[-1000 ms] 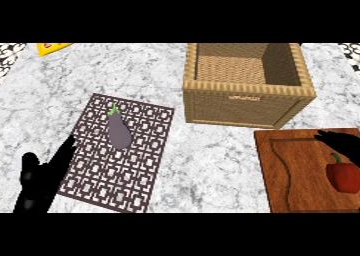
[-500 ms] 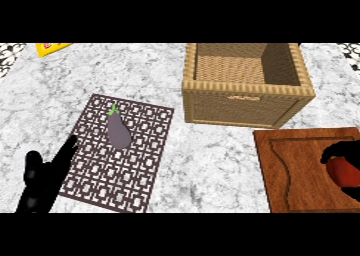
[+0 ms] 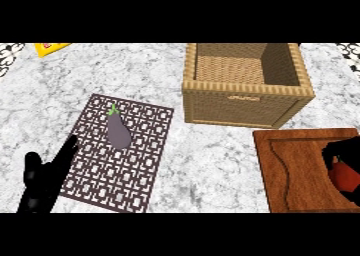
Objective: Pick the bell pepper from the cutting board and place it in the basket
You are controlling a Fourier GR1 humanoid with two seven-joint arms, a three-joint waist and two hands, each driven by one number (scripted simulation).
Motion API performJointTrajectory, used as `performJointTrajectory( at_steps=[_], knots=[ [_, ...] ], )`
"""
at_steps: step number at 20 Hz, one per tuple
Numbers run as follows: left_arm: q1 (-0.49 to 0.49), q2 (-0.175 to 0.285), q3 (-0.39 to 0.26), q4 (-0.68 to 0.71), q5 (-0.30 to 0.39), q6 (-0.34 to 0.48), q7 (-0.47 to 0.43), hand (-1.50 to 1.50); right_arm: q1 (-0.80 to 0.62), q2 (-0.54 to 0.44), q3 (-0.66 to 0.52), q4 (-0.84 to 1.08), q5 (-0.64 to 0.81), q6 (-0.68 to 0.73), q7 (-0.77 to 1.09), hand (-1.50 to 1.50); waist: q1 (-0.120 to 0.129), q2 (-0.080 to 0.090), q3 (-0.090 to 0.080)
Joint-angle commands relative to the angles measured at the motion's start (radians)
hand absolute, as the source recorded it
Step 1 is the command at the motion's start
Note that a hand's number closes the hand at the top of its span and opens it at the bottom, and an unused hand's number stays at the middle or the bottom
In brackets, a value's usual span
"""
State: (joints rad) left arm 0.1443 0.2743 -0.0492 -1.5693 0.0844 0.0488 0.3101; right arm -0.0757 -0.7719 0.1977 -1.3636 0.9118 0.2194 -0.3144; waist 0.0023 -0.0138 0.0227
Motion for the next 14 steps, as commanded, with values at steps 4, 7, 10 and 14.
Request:
performJointTrajectory(
  at_steps=[4, 7, 10, 14],
  knots=[
    [0.031, -0.033, -0.022, 0.062, 0.004, -0.011, -0.007, 0.00, -0.090, 0.367, 0.162, -0.165, 0.102, 0.083, 0.443, 1.50, 0.037, 0.016, -0.031],
    [0.022, -0.026, -0.031, 0.030, 0.003, -0.021, 0.001, 0.00, -0.122, 0.512, 0.192, -0.174, 0.139, 0.073, 0.583, 1.50, 0.061, 0.019, -0.030],
    [0.010, -0.024, -0.021, 0.042, 0.010, -0.020, 0.016, 0.00, -0.174, 0.687, 0.221, -0.225, 0.188, 0.046, 0.765, 1.50, 0.042, 0.013, -0.029],
    [0.013, -0.022, -0.013, 0.040, 0.017, -0.026, 0.007, 0.00, -0.193, 0.764, 0.187, -0.320, -0.015, -0.187, 0.867, 1.50, 0.050, 0.017, -0.016]
  ],
)
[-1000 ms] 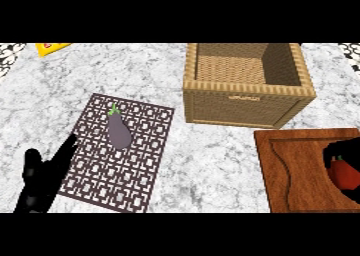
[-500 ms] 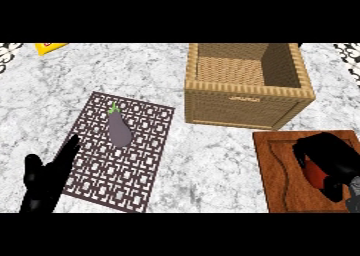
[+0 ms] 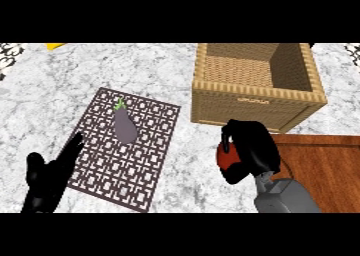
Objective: Pick the bell pepper from the cutting board and place it in the basket
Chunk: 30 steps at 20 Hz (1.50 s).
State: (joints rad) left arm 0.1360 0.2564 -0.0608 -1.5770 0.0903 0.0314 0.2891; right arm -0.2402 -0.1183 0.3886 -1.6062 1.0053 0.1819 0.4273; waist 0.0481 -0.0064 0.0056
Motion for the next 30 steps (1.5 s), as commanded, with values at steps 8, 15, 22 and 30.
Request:
performJointTrajectory(
  at_steps=[8, 15, 22, 30],
  knots=[
    [-0.027, -0.026, -0.014, 0.104, -0.009, 0.004, 0.037, 0.00, -0.368, 0.117, 0.106, -0.176, -0.078, -0.444, 0.562, 1.50, 0.008, 0.007, -0.011],
    [0.006, -0.004, 0.008, 0.098, -0.009, -0.006, 0.021, 0.00, -0.748, 0.118, 0.021, -0.072, 0.025, -0.383, 0.912, 1.50, -0.005, 0.000, -0.011],
    [0.026, -0.024, -0.005, 0.093, -0.008, -0.010, 0.016, 0.00, -0.949, 0.118, -0.154, 0.098, 0.016, -0.324, 0.929, 1.50, -0.022, 0.005, -0.009],
    [0.029, -0.036, -0.001, 0.092, -0.022, -0.002, 0.001, 0.00, -1.060, 0.118, -0.286, 0.330, 0.007, -0.322, 0.803, 1.50, -0.031, 0.009, -0.007]
  ],
)
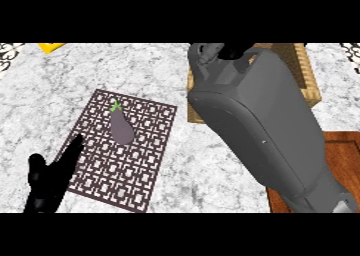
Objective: Pick the bell pepper from the cutting board and place it in the basket
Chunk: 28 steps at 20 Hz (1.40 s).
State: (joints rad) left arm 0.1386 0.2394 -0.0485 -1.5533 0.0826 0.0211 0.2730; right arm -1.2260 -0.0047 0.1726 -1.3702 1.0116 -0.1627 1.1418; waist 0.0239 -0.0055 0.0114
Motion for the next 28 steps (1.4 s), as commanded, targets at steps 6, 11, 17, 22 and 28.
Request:
performJointTrajectory(
  at_steps=[6, 11, 17, 22, 28],
  knots=[
    [-0.007, 0.014, 0.035, 0.088, 0.023, -0.027, 0.044, 0.00, -0.043, -0.013, -0.149, 0.254, -0.019, -0.077, -0.078, 1.50, -0.002, 0.015, -0.012],
    [0.009, -0.028, 0.002, 0.067, -0.009, 0.007, 0.047, 0.00, 0.017, 0.004, -0.219, 0.287, -0.050, -0.192, -0.138, 1.50, -0.004, 0.014, -0.012],
    [0.005, -0.035, 0.031, 0.153, -0.008, -0.003, -0.033, 0.00, 0.100, 0.003, -0.268, 0.275, -0.146, -0.274, -0.256, 1.50, -0.013, 0.012, -0.012],
    [-0.014, -0.018, 0.032, 0.085, -0.001, -0.014, 0.050, 0.00, 0.199, 0.004, -0.270, 0.263, -0.202, -0.298, -0.362, 1.50, -0.020, 0.008, -0.011],
    [0.035, -0.048, 0.014, 0.122, -0.030, 0.001, -0.020, 0.00, 0.203, -0.111, -0.245, 0.412, -0.071, -0.223, -0.314, 1.50, -0.020, 0.010, -0.013]
  ],
)
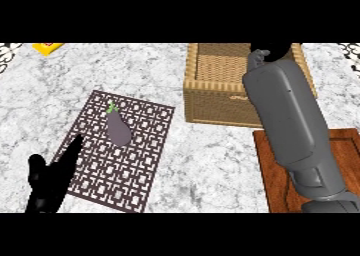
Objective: Pick the bell pepper from the cutting board and place it in the basket
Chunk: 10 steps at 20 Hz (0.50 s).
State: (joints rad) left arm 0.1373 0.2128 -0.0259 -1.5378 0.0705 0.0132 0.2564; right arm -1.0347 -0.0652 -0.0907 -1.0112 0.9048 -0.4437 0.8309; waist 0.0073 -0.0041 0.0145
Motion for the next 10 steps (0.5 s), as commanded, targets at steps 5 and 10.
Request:
performJointTrajectory(
  at_steps=[5, 10],
  knots=[
    [0.014, 0.013, 0.028, 0.060, 0.014, -0.013, 0.062, 0.00, 0.035, -0.084, 0.039, 0.038, 0.031, 0.109, -0.052, -1.50, -0.003, 0.005, -0.015],
    [0.026, 0.010, 0.043, 0.109, 0.022, -0.033, 0.018, 0.00, 0.078, -0.089, 0.030, -0.057, 0.008, 0.089, -0.073, -1.50, -0.010, 0.003, -0.015]
  ],
)
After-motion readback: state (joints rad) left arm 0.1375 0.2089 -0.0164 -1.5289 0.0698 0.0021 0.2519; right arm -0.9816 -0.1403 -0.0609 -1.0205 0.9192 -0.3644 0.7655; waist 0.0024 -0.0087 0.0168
